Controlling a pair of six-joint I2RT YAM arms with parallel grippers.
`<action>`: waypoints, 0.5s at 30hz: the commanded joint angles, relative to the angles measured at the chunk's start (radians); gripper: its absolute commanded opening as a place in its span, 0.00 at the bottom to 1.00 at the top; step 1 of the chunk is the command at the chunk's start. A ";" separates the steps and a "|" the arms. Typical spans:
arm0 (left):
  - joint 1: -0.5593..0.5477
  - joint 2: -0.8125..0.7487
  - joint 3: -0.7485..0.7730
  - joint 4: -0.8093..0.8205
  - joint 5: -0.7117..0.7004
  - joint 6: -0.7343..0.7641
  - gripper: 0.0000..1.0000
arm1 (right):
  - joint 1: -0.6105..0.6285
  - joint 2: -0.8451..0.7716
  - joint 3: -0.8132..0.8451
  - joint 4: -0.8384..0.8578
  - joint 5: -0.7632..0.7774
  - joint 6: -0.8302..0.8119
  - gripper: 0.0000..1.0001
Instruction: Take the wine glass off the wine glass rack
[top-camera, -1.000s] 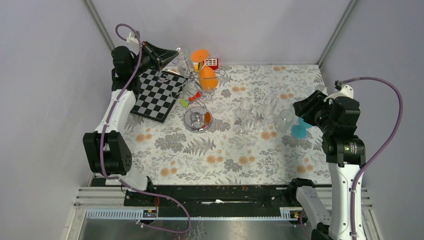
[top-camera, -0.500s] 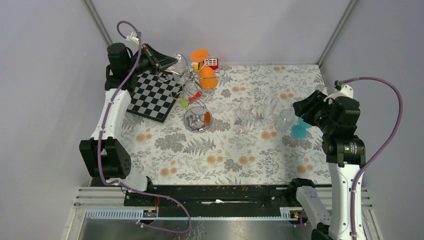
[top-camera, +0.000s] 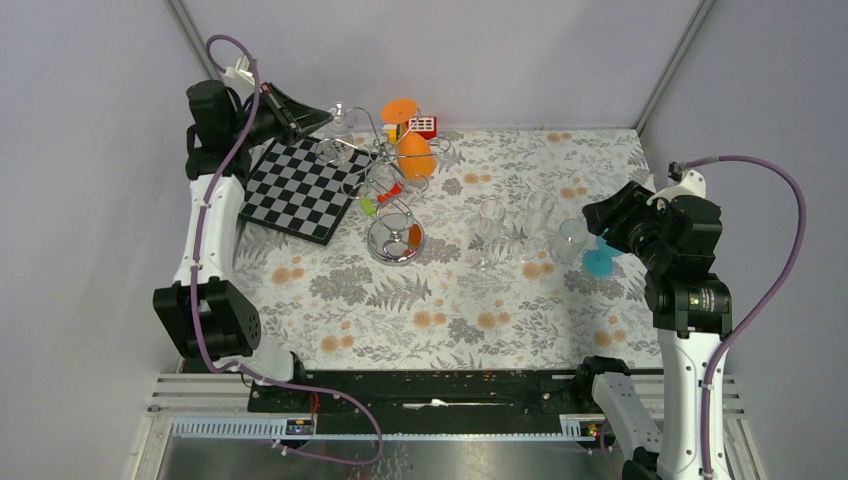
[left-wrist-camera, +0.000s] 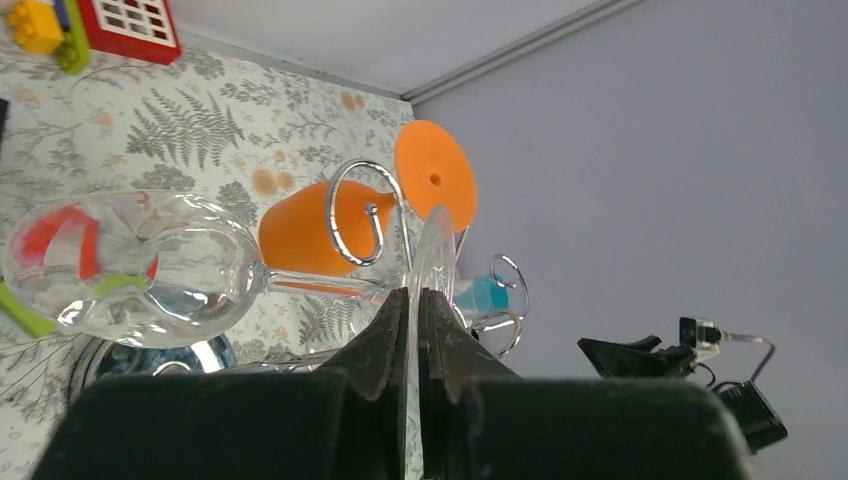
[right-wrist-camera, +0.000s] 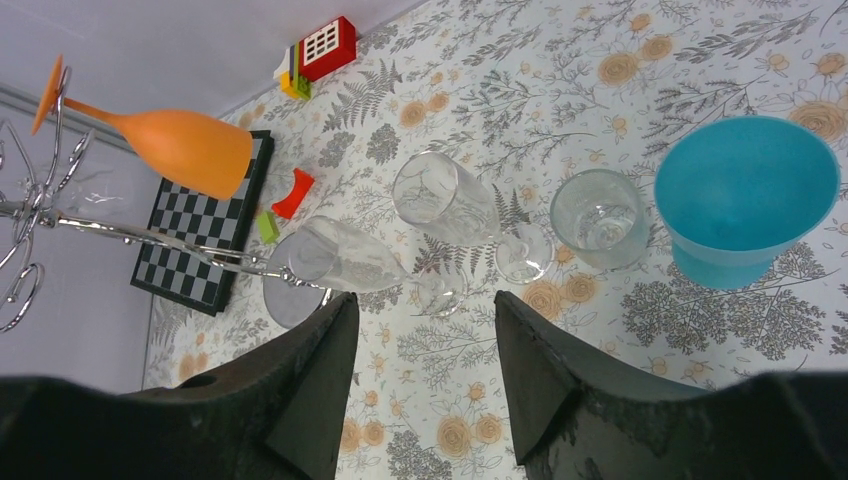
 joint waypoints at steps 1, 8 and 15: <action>0.018 -0.102 0.031 -0.032 -0.104 0.069 0.00 | -0.004 -0.013 0.014 0.005 -0.058 -0.011 0.62; 0.025 -0.210 0.071 -0.184 -0.307 0.148 0.00 | -0.004 -0.031 -0.004 0.039 -0.124 -0.015 0.75; 0.024 -0.322 0.082 -0.122 -0.279 0.121 0.00 | -0.004 -0.040 -0.012 0.057 -0.142 -0.001 0.80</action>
